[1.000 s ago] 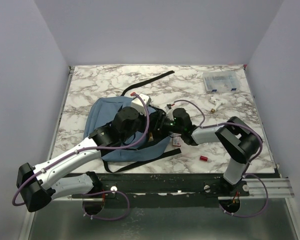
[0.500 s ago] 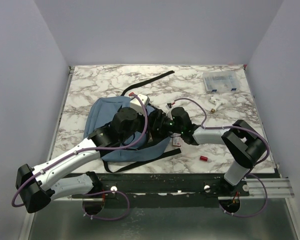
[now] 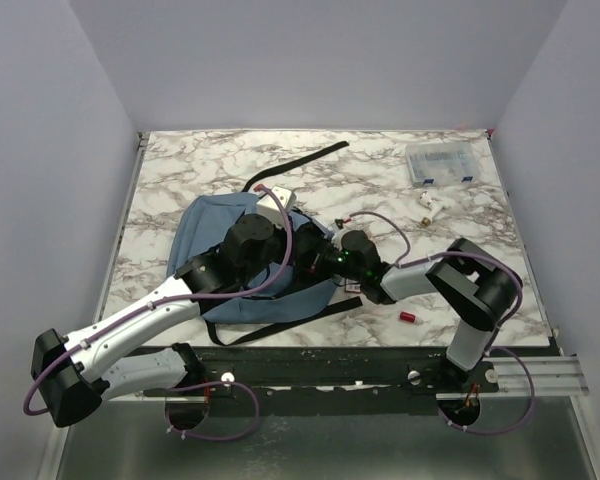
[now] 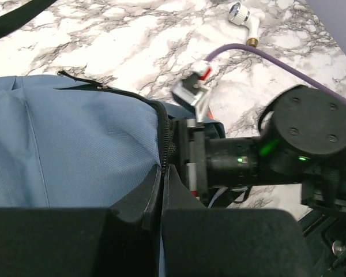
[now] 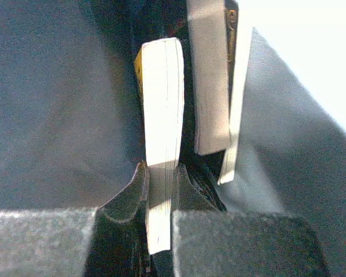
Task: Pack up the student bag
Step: Place the book in the student bag.
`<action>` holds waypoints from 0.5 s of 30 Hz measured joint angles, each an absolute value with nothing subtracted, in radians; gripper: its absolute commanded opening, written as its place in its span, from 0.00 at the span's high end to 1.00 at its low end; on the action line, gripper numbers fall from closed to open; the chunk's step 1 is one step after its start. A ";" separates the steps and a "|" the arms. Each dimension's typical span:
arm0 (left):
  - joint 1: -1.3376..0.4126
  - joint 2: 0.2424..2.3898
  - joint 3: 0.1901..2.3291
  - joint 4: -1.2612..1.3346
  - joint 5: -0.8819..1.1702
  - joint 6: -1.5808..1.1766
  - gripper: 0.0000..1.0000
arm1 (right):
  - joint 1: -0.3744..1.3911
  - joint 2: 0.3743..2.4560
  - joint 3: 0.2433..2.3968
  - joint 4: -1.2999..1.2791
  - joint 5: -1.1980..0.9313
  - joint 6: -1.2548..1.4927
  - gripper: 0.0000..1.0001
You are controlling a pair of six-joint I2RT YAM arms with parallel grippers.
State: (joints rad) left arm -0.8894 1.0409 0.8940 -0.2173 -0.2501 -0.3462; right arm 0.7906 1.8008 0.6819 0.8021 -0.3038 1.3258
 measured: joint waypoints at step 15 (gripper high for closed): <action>-0.889 1.002 0.839 -0.148 -0.297 -0.380 1.00 | 0.872 1.732 0.720 0.762 -0.091 1.282 0.32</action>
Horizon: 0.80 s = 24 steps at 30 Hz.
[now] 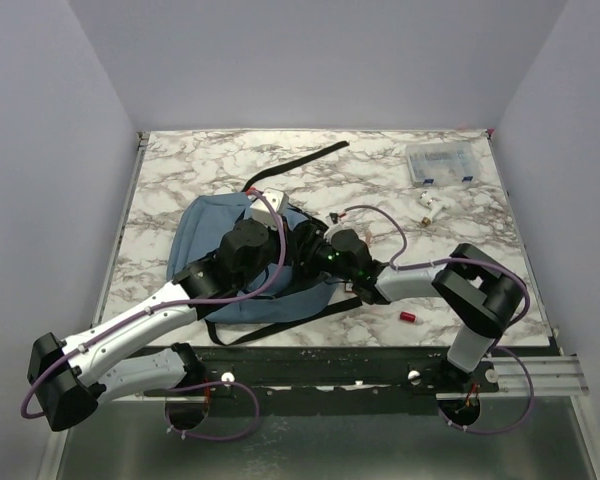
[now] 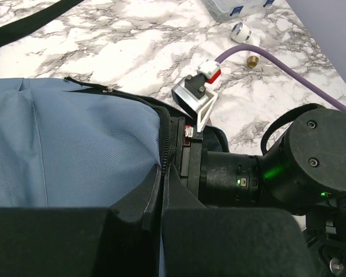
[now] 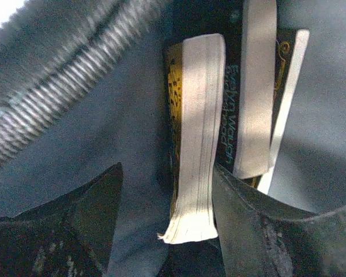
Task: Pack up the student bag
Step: Place the book in the student bag.
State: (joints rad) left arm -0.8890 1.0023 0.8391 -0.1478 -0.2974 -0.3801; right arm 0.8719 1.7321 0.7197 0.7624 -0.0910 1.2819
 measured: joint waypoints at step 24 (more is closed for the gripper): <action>-0.883 0.980 0.799 -0.120 -0.308 -0.393 1.00 | 0.875 1.532 0.786 0.181 -0.009 1.036 0.19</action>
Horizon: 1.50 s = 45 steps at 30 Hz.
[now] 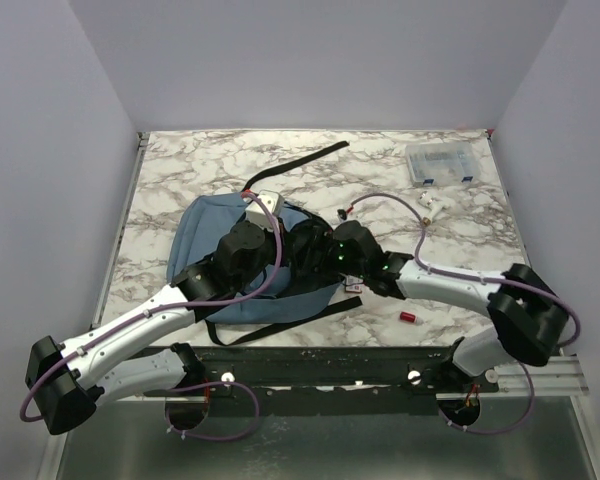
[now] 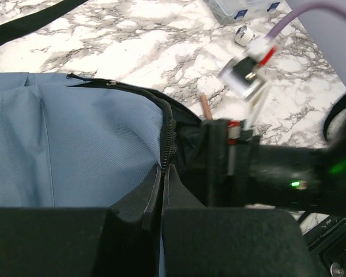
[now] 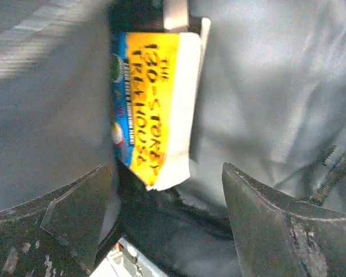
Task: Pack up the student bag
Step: Place the book in the student bag, then zip the student bag at the center of the board.
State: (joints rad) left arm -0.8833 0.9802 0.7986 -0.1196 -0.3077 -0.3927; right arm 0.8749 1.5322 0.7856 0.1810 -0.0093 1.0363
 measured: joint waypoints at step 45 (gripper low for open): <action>-0.745 0.411 0.707 -0.462 -0.244 -0.606 0.34 | 1.226 1.599 1.336 -0.627 0.204 1.104 0.44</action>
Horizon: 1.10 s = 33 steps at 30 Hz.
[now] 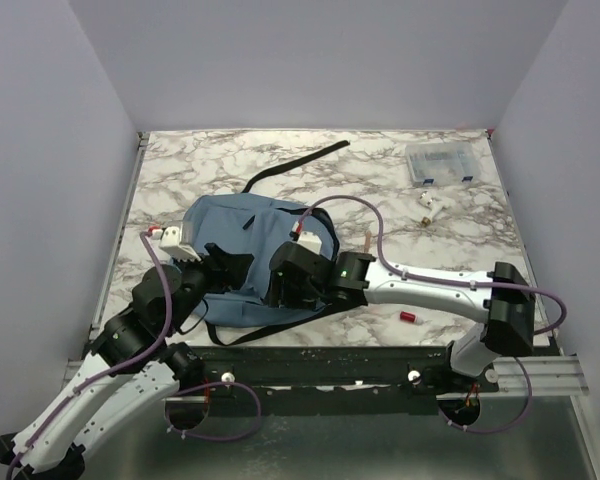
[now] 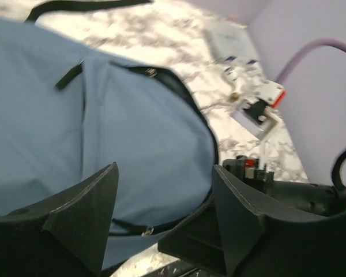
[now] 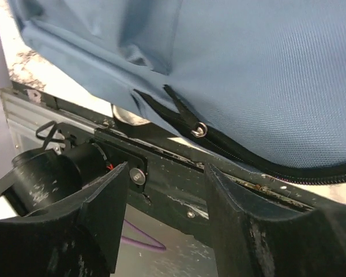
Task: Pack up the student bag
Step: Zip the student bag at the center of the board.
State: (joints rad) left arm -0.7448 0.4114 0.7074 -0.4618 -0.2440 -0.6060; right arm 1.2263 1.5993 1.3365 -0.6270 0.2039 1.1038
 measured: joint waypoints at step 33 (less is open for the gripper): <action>-0.453 0.543 0.363 -0.681 0.023 -1.320 0.35 | 1.321 1.617 1.173 -0.558 0.291 1.496 0.08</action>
State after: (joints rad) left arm -0.4526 0.5434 0.3634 -0.6807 0.0231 -1.3205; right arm 1.3212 1.6169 1.1732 -0.5583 0.2909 1.4956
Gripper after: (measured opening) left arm 0.647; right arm 0.954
